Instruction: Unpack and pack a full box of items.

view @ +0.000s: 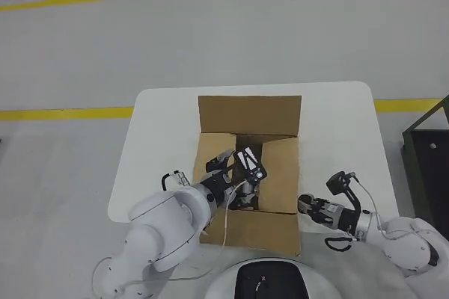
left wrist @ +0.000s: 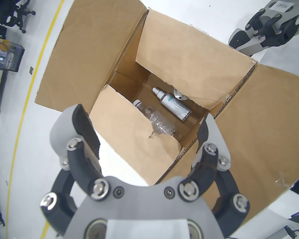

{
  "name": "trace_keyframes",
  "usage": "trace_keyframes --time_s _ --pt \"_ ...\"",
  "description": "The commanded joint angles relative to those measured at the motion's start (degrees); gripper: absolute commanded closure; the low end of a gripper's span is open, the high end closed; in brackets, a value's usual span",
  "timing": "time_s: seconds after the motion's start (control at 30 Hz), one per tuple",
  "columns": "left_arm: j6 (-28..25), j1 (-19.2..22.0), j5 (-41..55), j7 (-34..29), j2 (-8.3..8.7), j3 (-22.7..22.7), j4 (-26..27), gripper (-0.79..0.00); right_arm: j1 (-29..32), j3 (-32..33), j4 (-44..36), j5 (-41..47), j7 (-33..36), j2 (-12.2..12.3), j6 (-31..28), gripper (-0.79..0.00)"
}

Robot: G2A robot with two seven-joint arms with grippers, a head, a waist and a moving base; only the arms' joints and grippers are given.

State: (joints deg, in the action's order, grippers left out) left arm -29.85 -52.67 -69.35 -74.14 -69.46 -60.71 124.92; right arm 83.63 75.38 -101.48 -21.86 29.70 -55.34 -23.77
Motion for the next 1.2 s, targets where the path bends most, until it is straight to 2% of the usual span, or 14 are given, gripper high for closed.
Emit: trace_keyframes --time_s 0.0,0.1,0.27,0.37,0.53,0.8,0.93,1.0,1.03,1.13,1.17 --pt "0.7 -0.8 -1.1 2.6 0.04 0.1 -0.7 -0.785 0.2 1.2 -0.7 0.0 -0.9 0.1 1.0 0.000" --pt "4.4 -1.4 -2.0 5.3 -0.23 1.3 -2.8 -0.785 1.2 4.1 -3.0 -0.4 -1.8 0.3 2.0 0.000" --pt "7.7 -0.4 -7.9 10.6 -1.04 6.7 -7.6 -0.785 3.1 8.4 -5.9 -1.5 -1.8 0.8 2.3 0.000" --pt "9.8 0.3 -14.0 11.7 -1.57 10.3 -11.4 -0.785 4.2 9.3 -6.5 -1.5 -2.0 0.8 2.4 0.000" --pt "12.7 1.5 -23.2 10.6 -2.23 13.4 -16.6 -0.785 6.2 9.6 -8.2 -3.0 -1.4 0.8 3.5 0.000" --pt "13.8 0.9 -32.6 9.3 -2.60 14.2 -19.7 -0.785 7.8 10.1 -9.1 -3.1 -1.9 0.7 3.3 0.000" --pt "17.5 -0.1 -34.5 8.9 -3.00 13.5 -19.7 -0.785 7.7 10.4 -9.1 -2.9 -1.7 0.7 3.0 0.000" --pt "17.8 -0.4 -35.6 8.9 -3.15 13.4 -19.8 -0.594 7.6 10.5 -9.1 -2.9 -1.7 0.7 2.9 0.000" --pt "17.9 -0.6 -35.9 8.8 -3.23 13.3 -19.8 -0.406 7.5 10.5 -9.2 -2.9 -1.8 0.7 2.9 0.000" --pt "18.0 -1.0 -36.8 8.6 -3.42 12.8 -20.1 -0.077 7.3 10.9 -9.4 -2.8 -2.4 0.6 3.1 0.000" --pt "17.9 -1.1 -37.0 8.5 -3.48 12.6 -20.1 -0.028 7.3 11.0 -9.5 -2.7 -2.7 0.6 3.3 0.000"
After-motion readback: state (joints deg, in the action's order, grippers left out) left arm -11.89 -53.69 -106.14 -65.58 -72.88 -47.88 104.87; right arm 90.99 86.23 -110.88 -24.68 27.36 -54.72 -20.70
